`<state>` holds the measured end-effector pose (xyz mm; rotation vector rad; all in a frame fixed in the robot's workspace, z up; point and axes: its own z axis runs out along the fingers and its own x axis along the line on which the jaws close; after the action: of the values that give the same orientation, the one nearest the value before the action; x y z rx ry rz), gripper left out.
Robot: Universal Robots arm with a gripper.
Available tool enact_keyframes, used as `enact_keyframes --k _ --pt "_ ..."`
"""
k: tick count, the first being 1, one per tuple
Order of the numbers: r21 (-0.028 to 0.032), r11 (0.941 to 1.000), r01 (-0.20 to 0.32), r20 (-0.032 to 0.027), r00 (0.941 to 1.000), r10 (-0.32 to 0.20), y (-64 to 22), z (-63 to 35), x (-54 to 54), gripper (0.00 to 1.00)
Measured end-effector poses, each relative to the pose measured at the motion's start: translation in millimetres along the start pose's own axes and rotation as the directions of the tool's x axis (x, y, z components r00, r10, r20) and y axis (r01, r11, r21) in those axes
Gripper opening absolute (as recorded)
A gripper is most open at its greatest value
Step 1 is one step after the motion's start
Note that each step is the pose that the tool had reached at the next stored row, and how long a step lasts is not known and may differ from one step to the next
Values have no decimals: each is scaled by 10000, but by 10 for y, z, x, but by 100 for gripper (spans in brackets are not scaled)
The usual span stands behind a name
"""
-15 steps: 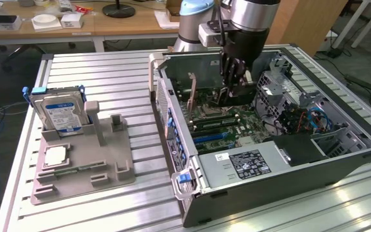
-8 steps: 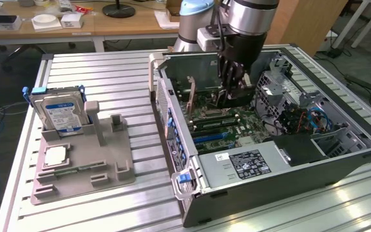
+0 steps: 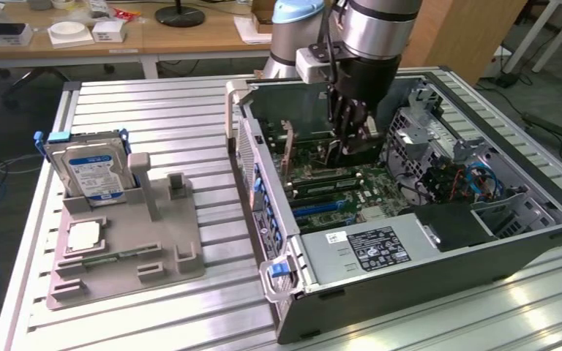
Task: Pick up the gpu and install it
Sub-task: 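Insert the gpu into the slot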
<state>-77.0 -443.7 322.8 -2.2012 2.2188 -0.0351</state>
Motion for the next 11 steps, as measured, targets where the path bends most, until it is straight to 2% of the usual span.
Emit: enact_keyframes --k 1,11 --pt "-1 10000 0 -1 10000 0 1 35 25 27" --pt "0 10000 0 0 10000 0 5 199 24 27"
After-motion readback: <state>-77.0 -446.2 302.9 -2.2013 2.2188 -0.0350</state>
